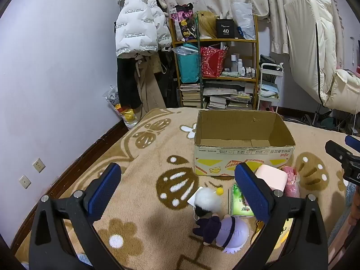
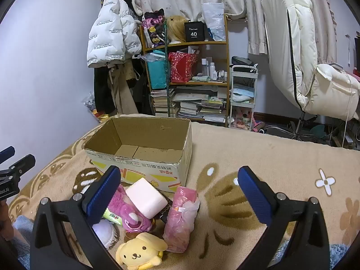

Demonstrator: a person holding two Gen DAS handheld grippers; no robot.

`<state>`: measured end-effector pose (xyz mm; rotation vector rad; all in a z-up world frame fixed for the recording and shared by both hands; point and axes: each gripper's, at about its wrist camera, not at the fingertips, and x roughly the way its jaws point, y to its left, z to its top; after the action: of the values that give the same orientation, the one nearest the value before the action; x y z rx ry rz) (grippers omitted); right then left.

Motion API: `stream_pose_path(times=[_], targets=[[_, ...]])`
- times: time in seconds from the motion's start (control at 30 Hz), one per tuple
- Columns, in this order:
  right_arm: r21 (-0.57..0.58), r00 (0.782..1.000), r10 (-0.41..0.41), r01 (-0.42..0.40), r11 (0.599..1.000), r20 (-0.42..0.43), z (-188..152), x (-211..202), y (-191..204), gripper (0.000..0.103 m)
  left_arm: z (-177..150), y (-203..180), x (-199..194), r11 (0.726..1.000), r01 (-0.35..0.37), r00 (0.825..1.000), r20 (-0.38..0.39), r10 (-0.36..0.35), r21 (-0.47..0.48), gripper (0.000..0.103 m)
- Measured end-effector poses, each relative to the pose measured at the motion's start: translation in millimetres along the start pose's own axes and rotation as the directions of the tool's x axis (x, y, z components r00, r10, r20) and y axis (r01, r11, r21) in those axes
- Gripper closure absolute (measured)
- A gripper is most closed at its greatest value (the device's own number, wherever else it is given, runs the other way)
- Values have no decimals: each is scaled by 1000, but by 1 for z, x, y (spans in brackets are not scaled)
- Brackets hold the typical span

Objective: Organize soft objects

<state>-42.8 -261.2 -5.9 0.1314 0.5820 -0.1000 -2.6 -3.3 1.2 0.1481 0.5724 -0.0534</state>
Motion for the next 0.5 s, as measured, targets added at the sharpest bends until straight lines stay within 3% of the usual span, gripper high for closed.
stream_pose_path(times=[0.5], targets=[[-2,1000,-4,4,1000,-2,0,-1,-1,0,-4,-4,2,1000,4,1000,-6,-4,4,3]])
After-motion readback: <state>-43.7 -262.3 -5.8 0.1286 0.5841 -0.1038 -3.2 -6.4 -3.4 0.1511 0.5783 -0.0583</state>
